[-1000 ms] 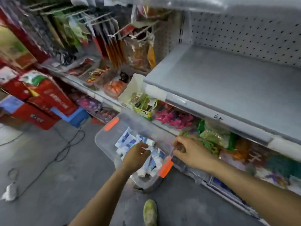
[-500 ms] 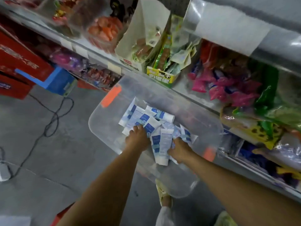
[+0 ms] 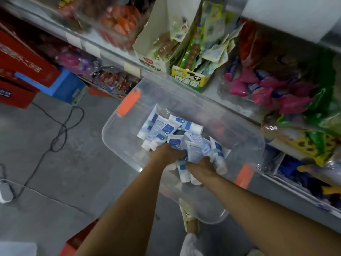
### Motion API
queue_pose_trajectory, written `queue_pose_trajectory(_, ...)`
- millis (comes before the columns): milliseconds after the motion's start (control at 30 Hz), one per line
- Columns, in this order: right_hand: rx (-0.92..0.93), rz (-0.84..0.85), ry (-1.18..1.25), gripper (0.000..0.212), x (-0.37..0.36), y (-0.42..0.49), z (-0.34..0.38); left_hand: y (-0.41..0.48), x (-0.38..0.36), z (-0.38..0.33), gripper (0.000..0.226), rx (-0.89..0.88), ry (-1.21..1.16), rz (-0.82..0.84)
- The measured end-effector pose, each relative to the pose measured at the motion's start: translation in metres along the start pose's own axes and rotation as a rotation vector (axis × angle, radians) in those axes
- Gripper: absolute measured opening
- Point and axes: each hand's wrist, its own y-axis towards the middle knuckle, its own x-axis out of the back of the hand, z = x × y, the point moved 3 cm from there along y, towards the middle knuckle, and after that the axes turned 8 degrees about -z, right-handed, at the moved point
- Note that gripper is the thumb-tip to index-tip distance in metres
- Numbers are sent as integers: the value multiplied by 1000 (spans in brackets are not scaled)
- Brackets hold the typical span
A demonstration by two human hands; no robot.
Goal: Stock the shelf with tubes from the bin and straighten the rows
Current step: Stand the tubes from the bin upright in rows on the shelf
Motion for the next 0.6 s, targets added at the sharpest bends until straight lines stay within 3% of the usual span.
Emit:
queue_pose_trajectory(67, -23, 53, 147, 57, 19, -14, 6, -27, 3, -4, 12, 147, -421, 48)
queue_pose_trajectory(200, 56, 131, 410, 15, 72, -58, 23, -83, 10, -12, 14, 139, -728, -74)
queue_pose_trajectory(400, 178, 246, 490, 23, 170, -131, 2, -201, 9, -57, 17, -158, -737, -201)
queue_pose_trajectory(500, 279, 261, 558, 13, 228, -170, -28, -256, -8, -81, 32, -228, -786, -185)
queue_pose_trajectory(600, 351, 312, 597, 14, 282, -206, -67, -313, -30, -106, 16, -276, -846, -191)
